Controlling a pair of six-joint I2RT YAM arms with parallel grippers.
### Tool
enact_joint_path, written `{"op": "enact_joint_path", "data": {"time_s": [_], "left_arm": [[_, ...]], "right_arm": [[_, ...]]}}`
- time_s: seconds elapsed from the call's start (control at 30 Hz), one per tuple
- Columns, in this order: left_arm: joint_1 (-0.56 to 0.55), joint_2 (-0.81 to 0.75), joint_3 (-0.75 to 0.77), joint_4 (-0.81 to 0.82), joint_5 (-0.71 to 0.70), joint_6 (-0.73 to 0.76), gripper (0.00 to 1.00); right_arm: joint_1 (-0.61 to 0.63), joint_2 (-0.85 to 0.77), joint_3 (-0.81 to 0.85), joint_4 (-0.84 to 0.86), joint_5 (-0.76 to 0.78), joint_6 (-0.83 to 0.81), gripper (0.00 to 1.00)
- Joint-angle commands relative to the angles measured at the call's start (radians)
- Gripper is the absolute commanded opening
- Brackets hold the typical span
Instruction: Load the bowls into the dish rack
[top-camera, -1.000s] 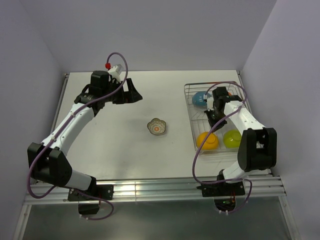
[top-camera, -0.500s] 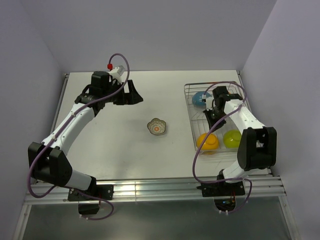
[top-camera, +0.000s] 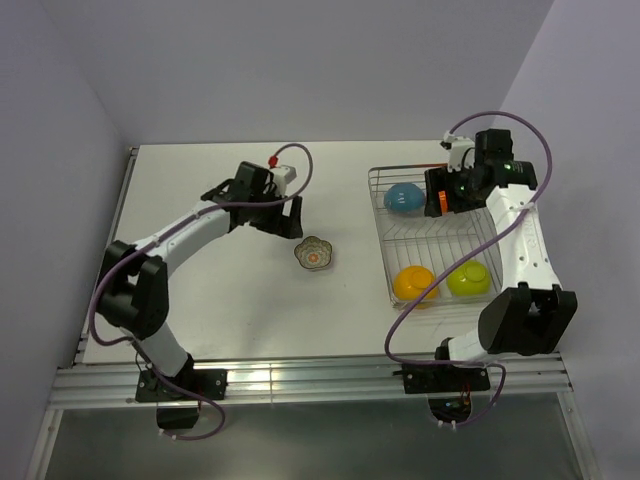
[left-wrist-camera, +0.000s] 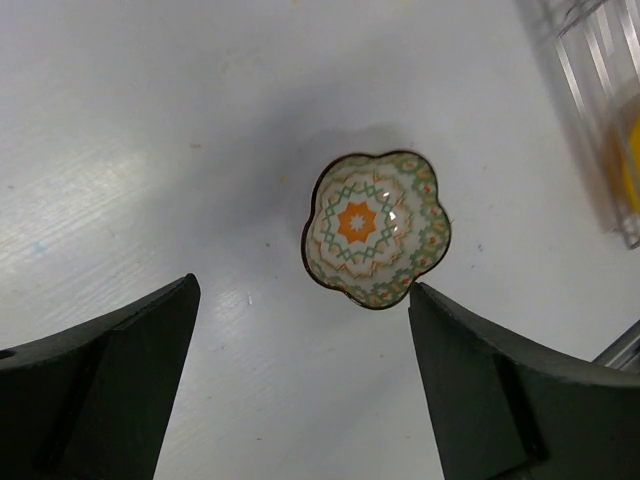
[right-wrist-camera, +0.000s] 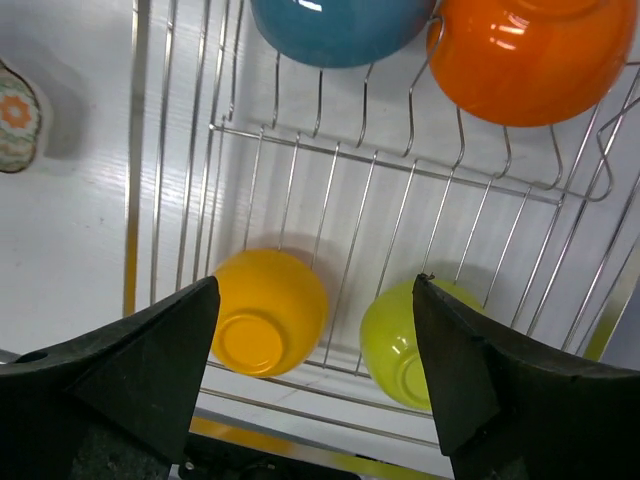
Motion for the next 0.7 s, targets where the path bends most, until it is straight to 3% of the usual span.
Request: {"op": "enact_joint_path", "data": {"time_s": [0.0, 0.07, 0.13, 0.4, 0.67], "left_arm": [[-0.029, 0.069, 0.05, -0.037, -0.031, 0.078, 0.9], [-0.034, 0.105, 0.059, -0.031, -0.029, 0.106, 0.84], [-0.047, 0.139, 0.068, -0.027, -0.042, 0.124, 0.77], [-0.067, 0.245, 0.125, -0.042, 0.02, 0.143, 0.53], [-0.081, 0.305, 0.15, -0.021, 0.06, 0.135, 0.53]], "right_arm": [[-0.032, -0.063, 0.07, -0.04, -0.111, -0.007, 0.86], [-0.055, -0.084, 0.07, -0.011, -0.142, 0.014, 0.87], [-0.062, -0.106, 0.057, 0.01, -0.134, 0.022, 0.98], [-0.082, -0.101, 0.064, -0.011, -0.249, 0.056, 0.99], [-0.085, -0.104, 0.061, -0.025, -0.324, 0.071, 0.99]]}}
